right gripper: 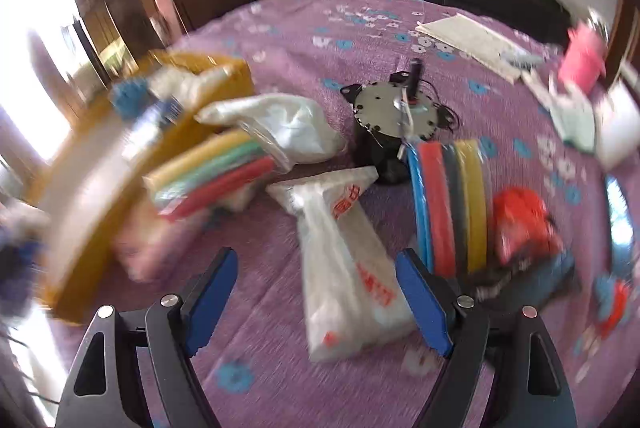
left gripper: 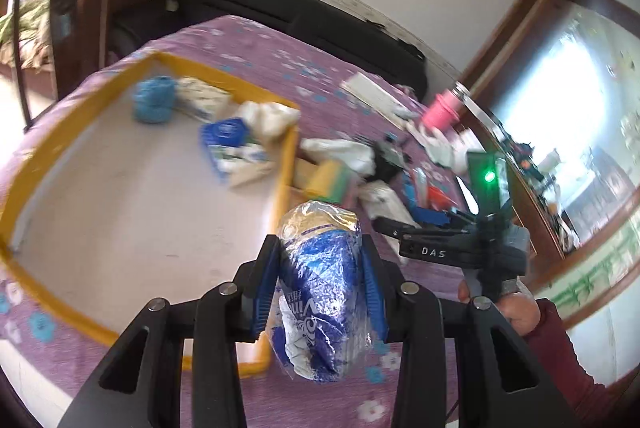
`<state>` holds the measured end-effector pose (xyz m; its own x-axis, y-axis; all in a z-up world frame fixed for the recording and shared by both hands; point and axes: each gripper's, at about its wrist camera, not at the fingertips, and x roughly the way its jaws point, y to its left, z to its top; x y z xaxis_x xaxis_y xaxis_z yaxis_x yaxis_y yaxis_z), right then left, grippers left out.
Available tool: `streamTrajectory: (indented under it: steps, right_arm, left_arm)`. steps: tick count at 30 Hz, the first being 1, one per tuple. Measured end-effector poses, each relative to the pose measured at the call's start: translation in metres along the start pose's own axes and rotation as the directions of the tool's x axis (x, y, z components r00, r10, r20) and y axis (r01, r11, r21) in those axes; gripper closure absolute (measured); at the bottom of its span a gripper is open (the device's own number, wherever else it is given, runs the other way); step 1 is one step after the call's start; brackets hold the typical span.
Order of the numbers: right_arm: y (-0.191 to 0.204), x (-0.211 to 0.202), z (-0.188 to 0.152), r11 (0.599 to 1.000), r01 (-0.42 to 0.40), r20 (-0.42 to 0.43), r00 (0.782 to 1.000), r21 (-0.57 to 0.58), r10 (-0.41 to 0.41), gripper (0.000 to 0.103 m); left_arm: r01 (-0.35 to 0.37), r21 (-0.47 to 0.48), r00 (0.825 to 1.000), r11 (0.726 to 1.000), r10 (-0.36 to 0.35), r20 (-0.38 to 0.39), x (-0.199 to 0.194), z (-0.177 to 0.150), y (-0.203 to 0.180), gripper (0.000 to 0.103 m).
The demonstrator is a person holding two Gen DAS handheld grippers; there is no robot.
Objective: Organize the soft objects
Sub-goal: 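Drop the blue pack into the box with left while right places white red-printed bag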
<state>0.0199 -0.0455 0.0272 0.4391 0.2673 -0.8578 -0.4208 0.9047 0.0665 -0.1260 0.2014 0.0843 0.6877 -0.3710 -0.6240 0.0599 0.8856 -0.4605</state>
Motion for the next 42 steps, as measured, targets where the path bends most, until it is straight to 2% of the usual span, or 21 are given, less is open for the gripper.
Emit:
streamTrajectory:
  steps: [1,3,7,13,18,21,23,26,28,30,31,33,34,35,37,41,42]
  right_arm:
    - [-0.001,0.005,-0.001,1.000,0.017,-0.018,1.000,0.000,-0.017,0.021]
    - [-0.006,0.014,-0.005,1.000,0.019,-0.057,0.998,0.016,-0.018,0.043]
    - [-0.020,0.004,-0.014,0.992,-0.049,-0.043,0.998,0.113,0.054,0.054]
    - [-0.026,-0.044,-0.041,0.982,-0.094,0.021,0.996,0.164,0.092,0.055]
    - [-0.015,-0.082,-0.034,0.979,-0.140,0.095,0.987,0.148,0.127,0.055]
    - [0.001,-0.090,-0.022,0.968,-0.208,0.117,0.974,0.140,0.192,0.055]
    - [0.016,-0.088,-0.013,0.960,-0.251,0.114,0.965,0.126,0.238,0.054]
    - [0.046,-0.082,-0.002,0.954,-0.286,0.095,0.956,0.088,0.278,0.054]
    - [0.066,-0.078,0.006,0.955,-0.293,0.082,0.954,0.054,0.288,0.054]
    - [0.088,-0.072,0.013,0.952,-0.306,0.063,0.950,0.020,0.305,0.054]
    - [0.099,-0.068,0.016,0.951,-0.311,0.051,0.949,0.005,0.310,0.054]
    - [0.118,-0.057,0.023,0.948,-0.318,0.019,0.948,-0.015,0.318,0.054]
    - [0.126,-0.051,0.027,0.946,-0.323,0.004,0.946,-0.018,0.324,0.054]
    - [0.135,-0.042,0.032,0.941,-0.338,-0.016,0.941,-0.018,0.338,0.054]
    - [0.146,-0.029,0.040,0.931,-0.365,-0.047,0.930,-0.011,0.364,0.054]
    - [0.169,0.008,0.061,0.898,-0.440,-0.141,0.887,0.034,0.440,0.054]
    - [0.173,0.018,0.066,0.898,-0.438,-0.161,0.884,0.045,0.439,0.054]
  left_arm:
    - [-0.010,-0.011,1.000,1.000,0.010,0.009,-0.004,0.001,0.006,0.065]
    - [-0.025,-0.034,0.999,0.999,0.025,0.024,-0.010,0.002,0.019,0.065]
    - [-0.040,-0.079,0.998,0.996,0.043,0.035,-0.016,0.005,0.041,0.065]
    - [-0.077,-0.098,0.996,0.992,0.080,0.033,-0.023,0.015,0.065,0.065]
    - [-0.156,-0.079,0.988,0.985,0.156,-0.005,-0.015,0.039,0.085,0.065]
    - [-0.206,-0.055,0.978,0.977,0.204,-0.045,0.003,0.060,0.096,0.065]
    - [-0.214,-0.061,0.974,0.975,0.208,-0.095,0.024,0.074,0.107,0.065]
    - [-0.243,-0.081,0.961,0.967,0.229,-0.153,0.057,0.093,0.120,0.064]
    - [-0.294,-0.069,0.947,0.953,0.280,-0.160,0.076,0.104,0.126,0.063]
    - [-0.356,-0.051,0.927,0.933,0.345,-0.147,0.091,0.114,0.130,0.061]
    - [-0.361,-0.052,0.926,0.931,0.352,-0.140,0.094,0.118,0.132,0.059]
    - [-0.347,-0.091,0.933,0.934,0.333,-0.137,0.093,0.120,0.137,0.053]
    - [-0.310,-0.123,0.947,0.943,0.296,-0.121,0.085,0.119,0.139,0.049]
    - [-0.290,-0.135,0.955,0.947,0.277,-0.106,0.078,0.117,0.140,0.047]
    - [-0.284,-0.135,0.958,0.949,0.277,-0.068,0.059,0.113,0.136,0.044]
    - [-0.264,-0.104,0.962,0.959,0.269,0.042,0.004,0.094,0.124,0.040]
    - [-0.250,-0.101,0.964,0.963,0.258,0.071,-0.010,0.088,0.123,0.036]
